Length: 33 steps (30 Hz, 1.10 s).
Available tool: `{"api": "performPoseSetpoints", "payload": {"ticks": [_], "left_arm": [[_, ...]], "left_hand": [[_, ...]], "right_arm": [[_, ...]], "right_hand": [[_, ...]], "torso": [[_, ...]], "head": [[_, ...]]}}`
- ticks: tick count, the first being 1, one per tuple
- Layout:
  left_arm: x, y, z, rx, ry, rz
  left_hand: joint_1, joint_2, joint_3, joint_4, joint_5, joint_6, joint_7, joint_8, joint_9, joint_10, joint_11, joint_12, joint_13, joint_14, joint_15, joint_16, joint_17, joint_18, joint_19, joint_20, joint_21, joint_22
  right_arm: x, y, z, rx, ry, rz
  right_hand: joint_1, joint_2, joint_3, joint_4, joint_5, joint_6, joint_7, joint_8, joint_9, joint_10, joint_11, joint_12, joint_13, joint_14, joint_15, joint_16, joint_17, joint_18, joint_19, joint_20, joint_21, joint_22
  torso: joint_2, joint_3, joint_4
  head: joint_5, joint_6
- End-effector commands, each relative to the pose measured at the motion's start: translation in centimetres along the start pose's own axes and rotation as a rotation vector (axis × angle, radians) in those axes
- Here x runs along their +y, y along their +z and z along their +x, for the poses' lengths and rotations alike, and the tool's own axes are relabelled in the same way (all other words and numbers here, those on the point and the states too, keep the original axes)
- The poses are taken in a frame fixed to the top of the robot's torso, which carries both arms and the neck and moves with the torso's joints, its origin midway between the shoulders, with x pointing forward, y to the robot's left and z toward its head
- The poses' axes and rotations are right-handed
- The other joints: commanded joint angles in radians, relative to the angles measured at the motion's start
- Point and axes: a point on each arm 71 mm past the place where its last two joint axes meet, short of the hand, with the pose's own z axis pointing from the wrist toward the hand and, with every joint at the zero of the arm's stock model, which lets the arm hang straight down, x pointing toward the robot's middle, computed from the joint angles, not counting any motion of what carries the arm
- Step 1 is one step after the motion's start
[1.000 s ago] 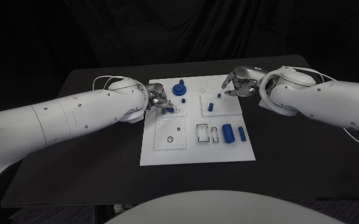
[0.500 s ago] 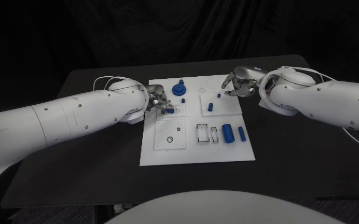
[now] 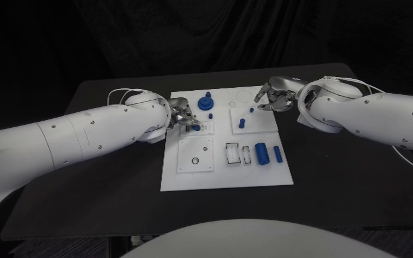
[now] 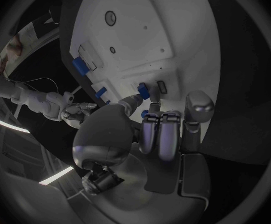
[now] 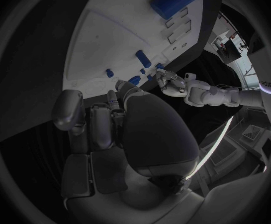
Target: Assemble the parts on the task board
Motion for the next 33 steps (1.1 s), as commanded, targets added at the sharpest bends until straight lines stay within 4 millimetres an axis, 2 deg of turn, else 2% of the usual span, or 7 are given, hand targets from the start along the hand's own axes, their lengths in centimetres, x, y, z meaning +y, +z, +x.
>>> {"api": "performPoseSetpoints", "payload": {"ticks": [1,3,6,10,15,28,33], "left_arm": [[-0.48,0.05,0.40,0.005,-0.005,0.029],[-0.52,0.05,0.41,0.002,-0.007,0.033],[-0.56,0.06,0.42,0.000,-0.008,0.037],[-0.55,0.05,0.47,0.002,-0.008,0.038],[-0.54,0.06,0.54,0.007,-0.006,0.038],[-0.44,0.10,0.61,0.011,-0.006,0.030],[-0.33,0.12,0.63,0.012,-0.005,0.022]], "left_hand": [[-0.039,-0.002,-0.023,0.033,-0.062,-0.012,0.009,-0.028,-0.013,0.104,0.016,0.003,0.263,0.081,0.012,-0.004,0.212,0.001,-0.005,0.008,-0.006,0.003],[-0.070,-0.008,-0.050,0.062,-0.098,-0.013,0.016,-0.048,-0.021,0.104,0.022,0.003,0.263,0.081,0.017,-0.004,0.212,0.001,-0.005,0.013,-0.009,0.005],[-0.094,-0.013,-0.084,0.091,-0.119,-0.007,0.019,-0.068,-0.029,0.104,0.026,0.003,0.263,0.081,0.021,-0.004,0.213,0.002,-0.004,0.018,-0.010,0.008],[-0.118,-0.012,-0.144,0.138,-0.141,0.011,0.019,-0.092,-0.034,0.104,0.026,0.003,0.263,0.082,0.021,-0.003,0.215,0.002,-0.001,0.020,-0.013,0.015],[-0.129,-0.008,-0.187,0.170,-0.154,0.027,0.017,-0.102,-0.031,0.104,0.025,0.003,0.263,0.083,0.021,-0.003,0.217,0.002,0.001,0.020,-0.014,0.021],[-0.129,0.013,-0.235,0.187,-0.155,0.063,0.008,-0.096,-0.013,0.104,0.018,0.003,0.263,0.086,0.015,0.000,0.222,0.002,0.007,0.016,-0.014,0.032],[-0.104,0.030,-0.251,0.182,-0.130,0.081,-0.002,-0.077,0.018,0.104,0.010,0.003,0.263,0.087,0.009,0.001,0.225,0.001,0.011,0.010,-0.015,0.038]], "right_arm": [[-0.17,-0.01,0.18,0.012,0.010,0.017],[-0.17,0.00,0.20,0.014,0.010,0.018],[-0.15,0.01,0.22,0.016,0.010,0.018],[-0.15,0.01,0.23,0.018,0.010,0.018],[-0.18,-0.01,0.24,0.020,0.010,0.020],[-0.17,-0.01,0.29,0.025,0.009,0.022],[-0.20,-0.01,0.29,0.027,0.009,0.024]], "right_hand": [[0.008,0.000,0.005,-0.002,0.005,-0.004,0.001,-0.003,-0.001,-0.005,-0.002,-0.003,0.055,0.028,0.004,-0.007,-0.001,0.005,-0.005,0.001,-0.007,0.126],[0.008,0.000,0.005,-0.002,0.005,-0.004,0.001,-0.003,-0.001,-0.005,-0.002,-0.003,0.055,0.028,0.004,-0.007,-0.001,0.005,-0.005,0.001,-0.007,0.126],[0.008,0.000,0.006,-0.002,0.004,-0.006,0.001,-0.004,-0.001,-0.004,-0.002,-0.003,0.056,0.028,0.004,-0.007,0.000,0.006,-0.006,0.001,-0.009,0.125],[0.008,0.000,0.006,-0.002,0.004,-0.006,0.001,-0.004,-0.001,-0.004,-0.002,-0.003,0.056,0.028,0.004,-0.007,0.000,0.006,-0.006,0.001,-0.009,0.125],[0.008,0.000,0.006,-0.002,0.004,-0.006,0.001,-0.004,-0.001,-0.004,-0.002,-0.003,0.056,0.028,0.004,-0.007,0.000,0.006,-0.006,0.001,-0.009,0.125],[0.006,0.003,0.007,0.000,0.005,-0.006,0.001,-0.005,-0.002,-0.004,-0.001,-0.003,0.055,0.028,0.005,-0.007,-0.001,0.006,-0.006,0.001,-0.012,0.125],[0.001,0.007,0.009,0.003,0.007,-0.005,0.002,-0.006,-0.002,-0.005,0.000,-0.003,0.055,0.028,0.005,-0.007,-0.002,0.006,-0.007,0.001,-0.014,0.124]], "torso": [[0.000,-0.0004,0.0002],[0.000,-0.0005,0.0000],[0.000,-0.0004,-0.0001],[0.001,-0.0004,0.0013],[0.001,0.0000,0.0018],[0.002,-0.0002,0.0012],[0.002,0.0003,0.0015]], "head": [[0.002,0.000],[0.002,0.000],[0.002,0.000],[0.001,0.000],[0.001,0.000],[0.001,0.000],[0.000,0.000]]}}
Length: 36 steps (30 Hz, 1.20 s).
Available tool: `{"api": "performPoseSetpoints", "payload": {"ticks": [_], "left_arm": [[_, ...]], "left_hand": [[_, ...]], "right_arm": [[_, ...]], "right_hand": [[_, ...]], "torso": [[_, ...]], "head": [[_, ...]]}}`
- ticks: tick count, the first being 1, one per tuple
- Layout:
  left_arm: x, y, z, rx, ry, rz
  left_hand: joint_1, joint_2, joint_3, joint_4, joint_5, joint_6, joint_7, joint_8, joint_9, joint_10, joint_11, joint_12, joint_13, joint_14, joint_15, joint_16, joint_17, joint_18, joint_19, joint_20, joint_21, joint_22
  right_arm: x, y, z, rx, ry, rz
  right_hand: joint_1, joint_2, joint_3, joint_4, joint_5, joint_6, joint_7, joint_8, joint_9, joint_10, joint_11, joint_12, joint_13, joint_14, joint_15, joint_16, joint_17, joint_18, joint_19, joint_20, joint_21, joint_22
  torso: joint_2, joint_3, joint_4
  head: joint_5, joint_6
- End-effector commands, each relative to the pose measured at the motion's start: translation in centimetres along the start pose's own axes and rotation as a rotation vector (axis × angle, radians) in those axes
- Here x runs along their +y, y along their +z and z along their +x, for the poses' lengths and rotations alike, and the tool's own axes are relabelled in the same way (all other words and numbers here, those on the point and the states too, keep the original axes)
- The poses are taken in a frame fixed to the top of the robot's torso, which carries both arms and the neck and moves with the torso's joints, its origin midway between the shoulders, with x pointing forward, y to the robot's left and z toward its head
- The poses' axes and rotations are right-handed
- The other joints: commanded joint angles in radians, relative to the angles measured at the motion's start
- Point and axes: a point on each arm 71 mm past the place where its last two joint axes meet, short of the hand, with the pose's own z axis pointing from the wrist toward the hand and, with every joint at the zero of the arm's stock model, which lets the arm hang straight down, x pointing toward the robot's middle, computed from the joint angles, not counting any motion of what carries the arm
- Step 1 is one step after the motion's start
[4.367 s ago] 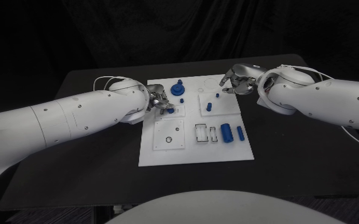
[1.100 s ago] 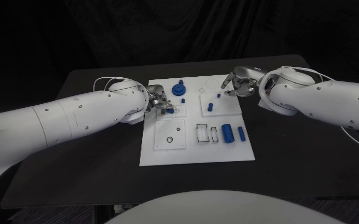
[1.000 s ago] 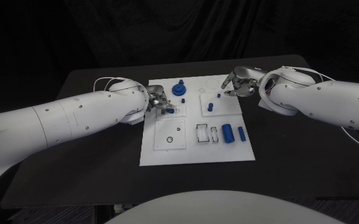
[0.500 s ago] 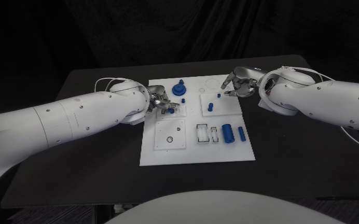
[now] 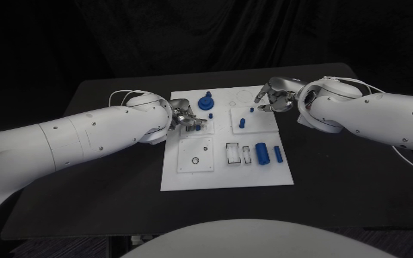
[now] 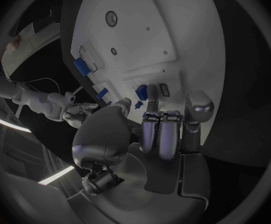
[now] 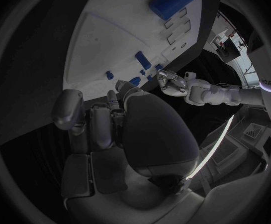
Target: Assemble the parts on the task board
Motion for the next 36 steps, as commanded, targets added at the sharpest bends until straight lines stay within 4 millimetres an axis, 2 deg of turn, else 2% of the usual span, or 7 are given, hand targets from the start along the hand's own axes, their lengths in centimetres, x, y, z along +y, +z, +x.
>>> {"api": "performPoseSetpoints", "payload": {"ticks": [1,4,7,20,25,29,36], "left_arm": [[-0.1,0.0,0.2,0.012,-0.002,0.005],[-0.1,0.0,0.2,0.011,-0.003,0.004],[-0.1,0.0,0.2,0.005,-0.005,0.010],[0.0,-0.2,-0.1,-0.039,-0.023,0.041],[0.4,-0.9,-0.8,-0.134,-0.058,0.087],[0.8,-1.7,-1.5,-0.187,-0.073,0.105],[1.4,-3.6,-5.4,-0.282,-0.064,0.117]], "left_hand": [[0.017,0.012,-0.010,-0.004,0.016,0.011,-0.003,0.015,0.019,0.105,-0.009,0.003,0.263,0.088,-0.007,0.002,0.225,0.001,0.006,-0.004,-0.004,0.003],[0.048,0.022,-0.021,-0.011,0.041,0.008,-0.011,0.046,0.077,0.105,-0.016,0.003,0.263,0.088,-0.013,0.002,0.227,0.001,0.010,-0.010,-0.005,0.010],[0.067,0.025,-0.025,-0.018,0.053,-0.002,-0.013,0.057,0.110,0.105,-0.018,0.003,0.263,0.088,-0.014,0.002,0.227,0.001,0.010,-0.012,-0.008,0.012],[0.080,0.028,-0.025,-0.023,0.060,-0.007,-0.014,0.063,0.127,0.105,-0.019,0.003,0.263,0.092,-0.015,0.006,0.235,-0.001,0.015,-0.013,-0.004,0.021],[0.104,0.021,-0.035,-0.026,0.071,-0.006,-0.020,0.078,0.162,0.105,-0.024,0.003,0.263,0.106,-0.021,0.022,0.263,-0.010,0.045,-0.017,0.028,0.063],[0.140,0.015,-0.034,-0.036,0.096,-0.010,-0.024,0.082,0.183,0.105,-0.029,0.003,0.263,0.106,-0.025,0.022,0.263,-0.016,0.066,-0.023,0.053,0.095],[0.233,0.010,0.001,-0.073,0.129,-0.038,-0.027,0.070,0.205,0.105,-0.033,0.003,0.263,0.106,-0.029,0.022,0.263,-0.025,0.089,-0.027,0.083,0.136]], "right_arm": [[-0.2,0.0,0.2,0.012,0.000,0.018],[-0.2,0.0,0.2,0.013,-0.001,0.018],[-0.2,0.0,0.2,0.014,-0.001,0.020],[-0.3,-0.1,0.3,0.017,0.000,0.021],[-0.4,-0.2,0.2,0.014,0.001,0.024],[-0.6,-0.3,0.2,0.011,0.001,0.027],[-0.7,-0.5,0.0,-0.015,0.018,0.017]], "right_hand": [[0.001,0.007,0.006,0.000,0.007,-0.005,0.003,-0.006,-0.001,-0.005,0.001,-0.003,0.055,0.028,0.006,-0.004,-0.002,0.006,-0.007,0.001,-0.005,0.123],[-0.002,0.009,0.007,0.003,0.009,-0.005,0.003,-0.007,-0.001,-0.005,0.001,-0.003,0.055,0.028,0.006,-0.004,-0.002,0.006,-0.007,0.002,-0.007,0.123],[-0.003,0.011,0.008,0.003,0.011,-0.005,0.003,-0.007,-0.001,-0.005,0.002,-0.003,0.055,0.028,0.007,-0.004,-0.002,0.006,-0.007,0.002,-0.008,0.123],[-0.005,0.014,0.010,0.004,0.016,-0.004,0.003,-0.008,-0.002,-0.005,0.002,-0.004,0.054,0.028,0.007,-0.005,-0.003,0.007,-0.008,0.002,-0.011,0.122],[-0.005,0.015,0.011,0.005,0.017,-0.004,0.003,-0.008,-0.002,-0.005,0.003,-0.003,0.054,0.028,0.007,-0.005,-0.003,0.007,-0.008,0.002,-0.012,0.122],[-0.007,0.015,0.011,0.006,0.018,-0.004,0.004,-0.008,-0.002,-0.005,0.003,-0.003,0.054,0.028,0.007,-0.005,-0.003,0.007,-0.008,0.003,-0.012,0.122],[-0.011,0.016,0.011,0.008,0.021,-0.001,0.003,-0.007,-0.002,-0.002,0.003,-0.001,0.058,0.029,0.008,-0.001,0.001,0.006,-0.005,0.003,-0.007,0.123]], "torso": [[0.000,0.0006,-0.0001],[-0.001,0.0002,-0.0006],[-0.001,-0.0002,-0.0005],[-0.002,-0.0015,-0.0011],[-0.002,-0.0014,-0.0006],[-0.001,-0.0011,-0.0005],[0.000,-0.0017,-0.0014]], "head": [[0.000,0.000],[0.002,0.000],[0.003,0.000],[0.009,0.000],[0.013,0.000],[0.016,0.000],[0.029,0.000]]}}
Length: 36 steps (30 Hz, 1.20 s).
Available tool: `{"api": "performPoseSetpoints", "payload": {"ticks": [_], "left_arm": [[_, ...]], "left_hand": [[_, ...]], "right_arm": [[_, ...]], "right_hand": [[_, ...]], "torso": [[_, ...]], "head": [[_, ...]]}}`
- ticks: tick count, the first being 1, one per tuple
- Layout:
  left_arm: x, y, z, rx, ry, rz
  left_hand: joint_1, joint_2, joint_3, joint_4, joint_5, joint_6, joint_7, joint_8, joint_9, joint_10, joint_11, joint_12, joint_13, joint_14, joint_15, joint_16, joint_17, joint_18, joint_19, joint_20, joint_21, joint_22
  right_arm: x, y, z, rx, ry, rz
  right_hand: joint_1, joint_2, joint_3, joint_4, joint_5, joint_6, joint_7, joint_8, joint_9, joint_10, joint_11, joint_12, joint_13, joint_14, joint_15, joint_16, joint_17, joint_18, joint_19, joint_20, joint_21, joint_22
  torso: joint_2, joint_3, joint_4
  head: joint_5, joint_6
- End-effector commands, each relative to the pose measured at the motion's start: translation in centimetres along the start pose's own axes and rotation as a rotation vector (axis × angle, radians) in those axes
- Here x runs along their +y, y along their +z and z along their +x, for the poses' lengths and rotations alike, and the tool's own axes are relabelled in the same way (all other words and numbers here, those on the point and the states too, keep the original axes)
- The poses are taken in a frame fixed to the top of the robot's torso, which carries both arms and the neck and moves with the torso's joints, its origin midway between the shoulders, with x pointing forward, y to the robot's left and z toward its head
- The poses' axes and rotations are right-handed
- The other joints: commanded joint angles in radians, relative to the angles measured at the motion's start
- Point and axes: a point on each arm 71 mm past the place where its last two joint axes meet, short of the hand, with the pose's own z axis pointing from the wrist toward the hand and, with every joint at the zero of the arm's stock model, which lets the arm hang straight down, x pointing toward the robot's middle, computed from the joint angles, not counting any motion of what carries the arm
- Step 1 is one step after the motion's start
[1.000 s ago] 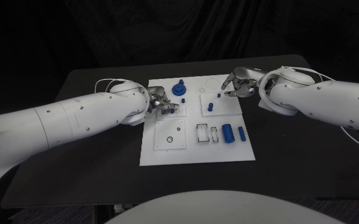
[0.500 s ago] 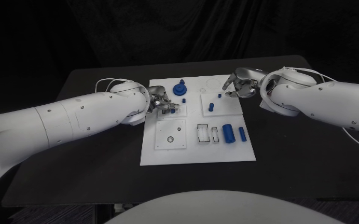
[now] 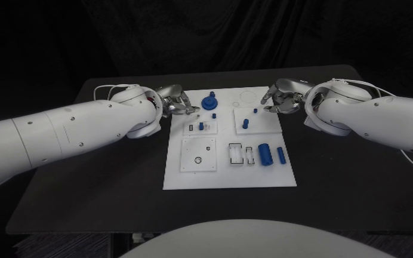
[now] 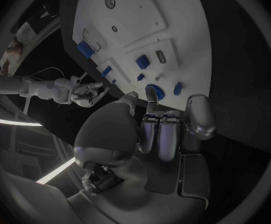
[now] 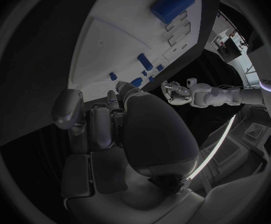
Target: Assemble the parts on the task board
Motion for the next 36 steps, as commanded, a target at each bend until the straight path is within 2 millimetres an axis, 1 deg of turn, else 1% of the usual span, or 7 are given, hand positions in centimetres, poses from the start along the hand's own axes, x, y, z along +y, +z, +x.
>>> {"api": "performPoseSetpoints", "payload": {"ticks": [1,8,11,18,24,30,36], "left_arm": [[-0.4,-0.2,-2.1,-0.080,-0.009,0.045],[0.8,0.4,-4.1,-0.043,0.030,-0.019],[1.3,1.0,-4.3,-0.002,0.049,-0.068],[1.8,2.4,-4.3,0.066,0.081,-0.144],[2.1,3.2,-4.0,0.104,0.093,-0.178],[2.6,3.7,-3.5,0.131,0.099,-0.205],[2.9,4.0,-3.3,0.141,0.099,-0.215]], "left_hand": [[0.014,0.000,0.007,-0.005,0.005,-0.007,0.000,-0.006,0.002,0.107,-0.007,0.003,0.263,0.106,-0.007,0.003,0.263,-0.008,0.005,0.000,0.005,0.006],[0.030,-0.010,0.019,-0.007,0.002,-0.015,0.005,-0.012,0.011,0.107,-0.005,0.003,0.263,0.106,-0.005,0.003,0.263,-0.016,0.021,0.001,0.030,0.040],[0.020,-0.013,0.017,0.005,-0.023,-0.019,0.009,-0.017,0.015,0.107,-0.002,0.003,0.263,0.106,-0.003,0.003,0.263,-0.016,0.020,0.003,0.032,0.044],[-0.030,-0.018,-0.015,0.050,-0.086,-0.024,0.019,-0.029,0.024,0.107,0.007,0.003,0.263,0.106,0.004,0.003,0.263,-0.016,0.019,0.009,0.032,0.051],[-0.052,-0.017,-0.037,0.067,-0.102,-0.021,0.021,-0.033,0.030,0.107,0.010,0.003,0.263,0.106,0.007,0.003,0.263,-0.015,0.017,0.012,0.031,0.053],[-0.064,-0.019,-0.052,0.071,-0.110,-0.017,0.020,-0.034,0.034,0.107,0.010,0.003,0.263,0.106,0.007,0.003,0.263,-0.015,0.015,0.013,0.028,0.052],[-0.066,-0.020,-0.055,0.071,-0.111,-0.017,0.020,-0.035,0.034,0.107,0.010,0.003,0.263,0.106,0.008,0.003,0.263,-0.014,0.012,0.013,0.025,0.049]], "right_arm": [[0.0,-0.1,-0.1,-0.023,0.017,-0.004],[0.5,0.0,-0.2,-0.055,0.026,-0.033],[0.6,0.0,-0.2,-0.057,0.027,-0.041],[0.7,0.0,-0.2,-0.054,0.028,-0.041],[0.9,0.1,-0.1,-0.051,0.029,-0.043],[0.9,0.1,-0.1,-0.049,0.029,-0.044],[1.0,0.1,-0.1,-0.048,0.029,-0.044]], "right_hand": [[-0.001,0.007,0.005,0.001,0.005,-0.001,0.003,-0.003,-0.001,-0.002,0.003,-0.001,0.058,0.029,0.008,-0.002,0.002,0.006,-0.005,0.003,0.001,0.124],[-0.003,0.007,0.007,0.001,0.014,0.007,0.002,0.000,0.001,0.006,0.003,0.005,0.067,0.033,0.008,0.007,0.010,0.003,0.002,0.003,0.017,0.129],[-0.003,0.007,0.008,0.000,0.017,0.009,0.001,0.000,0.001,0.007,0.003,0.006,0.068,0.034,0.008,0.007,0.011,0.003,0.003,0.003,0.019,0.129],[-0.001,0.009,0.011,-0.001,0.022,0.011,0.001,0.000,0.001,0.006,0.004,0.006,0.066,0.034,0.008,0.008,0.011,0.003,0.003,0.003,0.017,0.129],[-0.001,0.011,0.013,-0.002,0.026,0.012,0.002,0.000,0.001,0.006,0.004,0.006,0.067,0.034,0.008,0.008,0.011,0.003,0.003,0.004,0.016,0.129],[-0.001,0.012,0.014,-0.002,0.028,0.012,0.002,-0.001,0.001,0.006,0.004,0.005,0.066,0.034,0.008,0.008,0.011,0.003,0.003,0.004,0.015,0.129],[0.000,0.013,0.015,-0.002,0.030,0.012,0.002,-0.001,0.001,0.006,0.005,0.006,0.066,0.034,0.009,0.007,0.010,0.003,0.003,0.004,0.015,0.129]], "torso": [[0.001,-0.0002,-0.0003],[0.002,0.0027,-0.0028],[0.005,0.0035,0.0007],[0.012,0.0060,0.0003],[0.018,0.0043,-0.0019],[0.025,0.0004,-0.0044],[0.027,0.0004,-0.0073]], "head": [[0.006,0.000],[0.011,0.000],[0.007,0.000],[0.006,0.000],[0.010,0.000],[0.015,0.000],[0.017,0.000]]}}
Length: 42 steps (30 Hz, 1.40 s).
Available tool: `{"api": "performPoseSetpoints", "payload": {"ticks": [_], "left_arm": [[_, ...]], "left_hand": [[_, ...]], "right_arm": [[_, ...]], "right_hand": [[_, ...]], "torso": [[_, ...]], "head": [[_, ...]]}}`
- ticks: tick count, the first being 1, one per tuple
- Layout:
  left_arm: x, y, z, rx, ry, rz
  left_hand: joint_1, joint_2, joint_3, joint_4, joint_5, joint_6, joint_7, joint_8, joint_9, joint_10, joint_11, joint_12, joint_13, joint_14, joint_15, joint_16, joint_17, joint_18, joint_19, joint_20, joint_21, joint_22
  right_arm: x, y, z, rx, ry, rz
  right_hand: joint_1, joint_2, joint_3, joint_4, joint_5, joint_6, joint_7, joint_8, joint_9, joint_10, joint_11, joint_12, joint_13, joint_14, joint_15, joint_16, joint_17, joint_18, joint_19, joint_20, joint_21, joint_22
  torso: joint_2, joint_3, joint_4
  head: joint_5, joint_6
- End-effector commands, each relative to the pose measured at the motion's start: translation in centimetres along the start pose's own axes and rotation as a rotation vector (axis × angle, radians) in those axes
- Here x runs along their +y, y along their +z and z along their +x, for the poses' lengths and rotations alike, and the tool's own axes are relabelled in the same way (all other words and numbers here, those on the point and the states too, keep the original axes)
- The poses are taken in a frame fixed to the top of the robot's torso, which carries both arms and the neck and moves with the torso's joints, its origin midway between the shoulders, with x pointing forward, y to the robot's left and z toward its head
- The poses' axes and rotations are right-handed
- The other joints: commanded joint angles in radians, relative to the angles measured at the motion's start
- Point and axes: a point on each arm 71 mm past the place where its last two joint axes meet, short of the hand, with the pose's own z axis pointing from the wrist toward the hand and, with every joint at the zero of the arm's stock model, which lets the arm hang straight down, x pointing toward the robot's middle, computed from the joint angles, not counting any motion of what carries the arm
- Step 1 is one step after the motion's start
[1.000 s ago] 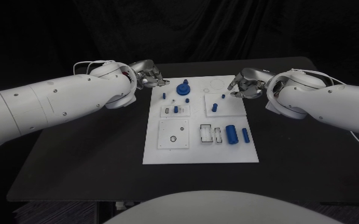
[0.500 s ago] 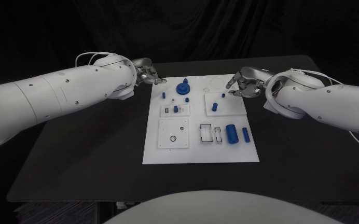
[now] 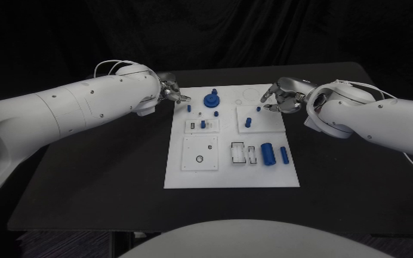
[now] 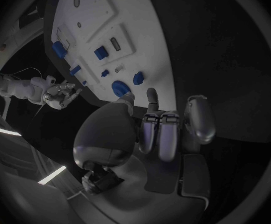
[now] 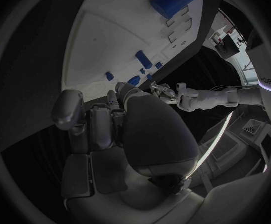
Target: Assemble the parts on the task board
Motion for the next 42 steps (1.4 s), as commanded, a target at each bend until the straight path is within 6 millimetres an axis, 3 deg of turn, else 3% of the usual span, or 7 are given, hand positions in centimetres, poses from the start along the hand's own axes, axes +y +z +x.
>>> {"api": "performPoseSetpoints", "payload": {"ticks": [1,8,27,42], "left_arm": [[-0.1,0.1,0.4,0.038,0.008,-0.002],[-0.4,0.4,0.9,0.043,0.007,0.018],[-1.0,0.5,1.4,0.046,0.004,0.061],[-1.1,0.8,2.0,0.061,0.005,0.058]], "left_hand": [[-0.009,0.002,-0.007,-0.001,-0.005,0.003,0.002,-0.008,0.001,0.104,0.007,0.003,0.263,0.106,0.007,0.003,0.263,-0.013,-0.003,0.006,-0.006,-0.003],[-0.003,0.007,-0.011,-0.005,0.006,0.000,0.003,-0.015,0.001,0.104,0.008,0.003,0.263,0.106,0.009,0.003,0.263,-0.011,-0.011,0.007,-0.015,-0.010],[0.005,0.019,-0.017,-0.009,0.016,0.005,0.004,-0.024,-0.001,0.104,0.010,0.003,0.263,0.106,0.012,0.003,0.263,-0.008,-0.026,0.010,-0.031,-0.021],[0.047,0.032,-0.008,-0.030,0.079,0.007,0.005,-0.047,-0.010,0.104,0.011,0.003,0.263,0.106,0.013,0.003,0.263,-0.005,-0.036,0.012,-0.044,-0.023]], "right_arm": [[0.1,0.0,0.0,-0.010,0.003,-0.004],[0.1,-0.1,0.1,-0.007,0.003,-0.001],[0.0,0.0,0.1,0.004,0.001,0.007],[0.0,0.0,0.2,0.016,0.000,0.014]], "right_hand": [[0.000,0.013,0.007,0.001,0.005,0.008,-0.002,-0.001,0.000,0.002,0.001,0.006,0.067,0.034,0.009,0.003,0.000,0.003,0.003,0.004,0.002,0.129],[0.000,0.013,0.007,0.001,0.005,0.008,-0.002,-0.001,0.000,0.002,0.001,0.006,0.067,0.034,0.009,0.003,0.000,0.003,0.003,0.004,0.002,0.129],[0.000,0.013,0.008,0.000,0.008,0.008,-0.001,-0.002,0.000,0.001,0.002,0.004,0.064,0.034,0.009,0.002,-0.002,0.004,0.002,0.004,-0.002,0.128],[-0.001,0.013,0.009,0.000,0.010,0.007,-0.001,-0.002,0.000,-0.002,0.002,0.003,0.061,0.033,0.009,-0.001,-0.005,0.005,0.001,0.004,-0.007,0.127]], "torso": [[0.003,-0.0006,-0.0024],[0.000,0.0010,-0.0018],[0.001,0.0002,-0.0013],[0.001,-0.0003,-0.0013]], "head": [[0.001,0.000],[-0.002,0.000],[0.000,0.000],[-0.003,0.000]]}}
